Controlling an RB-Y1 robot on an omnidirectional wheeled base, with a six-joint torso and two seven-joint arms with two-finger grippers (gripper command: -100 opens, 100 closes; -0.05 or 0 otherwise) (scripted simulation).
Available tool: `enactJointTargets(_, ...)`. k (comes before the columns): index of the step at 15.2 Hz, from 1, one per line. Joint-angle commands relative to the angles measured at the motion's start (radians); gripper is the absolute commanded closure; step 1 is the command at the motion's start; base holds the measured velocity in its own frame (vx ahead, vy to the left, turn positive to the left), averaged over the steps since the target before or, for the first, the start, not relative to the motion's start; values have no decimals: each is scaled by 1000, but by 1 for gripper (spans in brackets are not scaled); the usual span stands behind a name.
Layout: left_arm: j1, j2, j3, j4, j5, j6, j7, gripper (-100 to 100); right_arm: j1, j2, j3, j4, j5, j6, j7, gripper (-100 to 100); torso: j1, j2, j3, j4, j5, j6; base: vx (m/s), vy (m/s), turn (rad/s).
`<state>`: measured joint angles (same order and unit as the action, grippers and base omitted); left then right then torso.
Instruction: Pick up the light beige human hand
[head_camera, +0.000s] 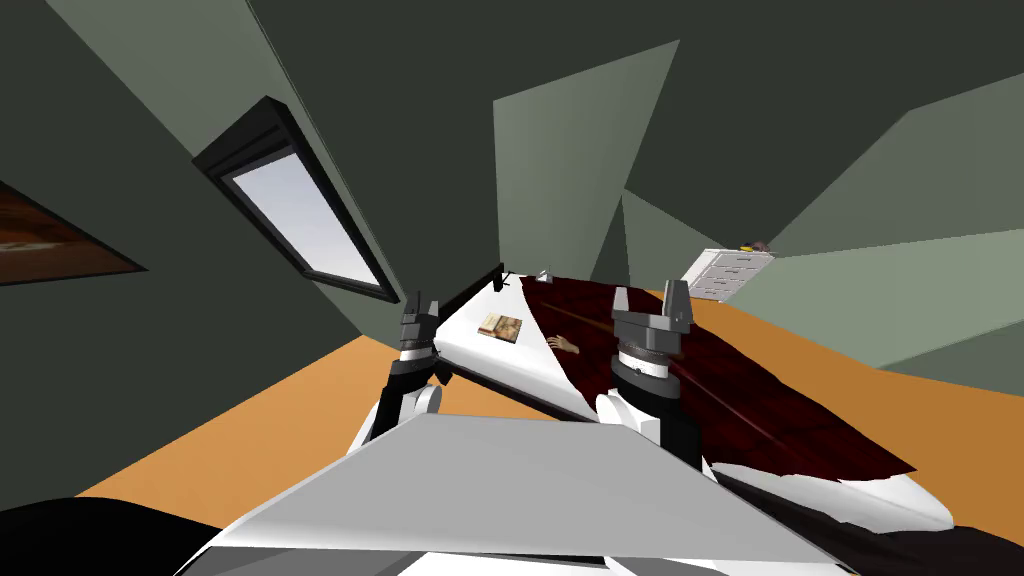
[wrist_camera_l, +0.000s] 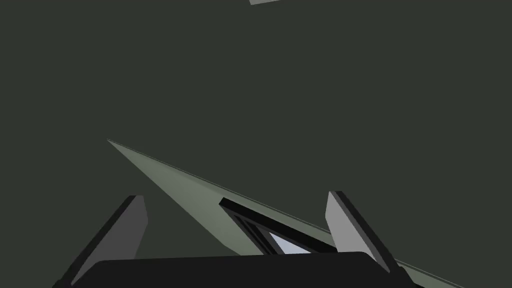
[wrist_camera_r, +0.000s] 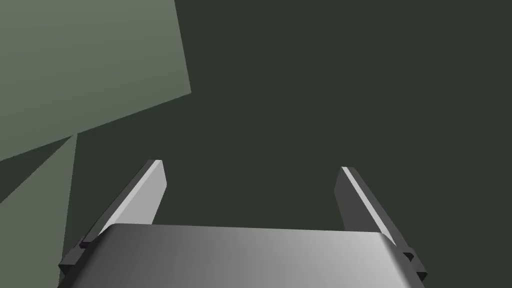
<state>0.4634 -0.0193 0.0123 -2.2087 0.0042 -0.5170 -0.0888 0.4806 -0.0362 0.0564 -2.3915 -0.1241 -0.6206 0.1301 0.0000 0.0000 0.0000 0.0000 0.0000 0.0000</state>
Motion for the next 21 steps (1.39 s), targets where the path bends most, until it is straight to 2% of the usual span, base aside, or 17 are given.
enactJointTargets(1, 0, 0, 0, 0, 0, 0, 0, 0, 3, -36, 0, 18, -18, -2, -32, -100, 0, 0, 0, 0, 0, 0, 7, 3, 51)
enactJointTargets(3, 0, 0, 0, 0, 0, 0, 0, 0, 5, -51, 1, 29, -29, -3, -53, -100, 0, -1, 0, 0, 0, 0, 16, 6, 68)
enactJointTargets(5, 0, 0, 0, 0, 0, 0, 0, 0, 11, -80, 1, 60, -61, -6, -105, -100, 0, -1, -1, 0, 0, 0, 20, 7, 71)
enactJointTargets(10, 0, 0, 0, 0, 0, 0, 0, 0, 18, -105, 2, 101, -102, -10, -185, -100, 0, -2, -1, 0, 0, 0, 21, 6, 61)
enactJointTargets(11, 0, 0, 0, 0, 0, 0, 0, 0, 23, -117, 3, 125, -125, -12, -215, -100, 0, -2, -1, 0, 0, 0, 25, 6, 77)
enactJointTargets(12, 0, 0, 0, 0, 0, 0, 0, 0, 23, -117, 3, 125, -125, -12, -228, -100, 0, -2, -1, 0, 0, 0, 24, 5, 66)
enactJointTargets(13, 0, 0, 0, 0, 0, 0, 0, 0, 27, -127, 4, 150, -151, -14, -254, -100, 0, -2, -1, 0, 0, 0, 25, 7, 72)
enactJointTargets(15, 0, 0, 0, 0, 0, 0, 0, 0, 27, -127, 4, 150, -151, -14, -275, -100, 0, -2, -1, -1, 0, 0, 21, 7, 56)
enactJointTargets(16, 0, 0, 0, 0, 0, 0, 0, 0, 32, -137, 4, 178, -179, -17, -309, -100, 0, -2, -1, 0, 0, 0, 18, 4, 91)
enactJointTargets(18, 0, 0, 0, 0, 0, 0, 0, 0, 32, -137, 4, 178, -179, -17, -325, -100, 0, -2, -1, 0, 0, 0, 18, 3, 50)
enactJointTargets(19, 0, 0, 0, 0, 0, 0, 0, 0, 37, -145, 5, 207, -208, -20, -361, -100, 0, -1, -1, 0, 0, 0, 22, 5, 58)
enactJointTargets(21, 0, 0, 0, 0, 0, 0, 0, 0, 37, -145, 5, 207, -208, -20, -379, -100, 0, -2, -1, 0, 0, 0, 21, 3, 52)
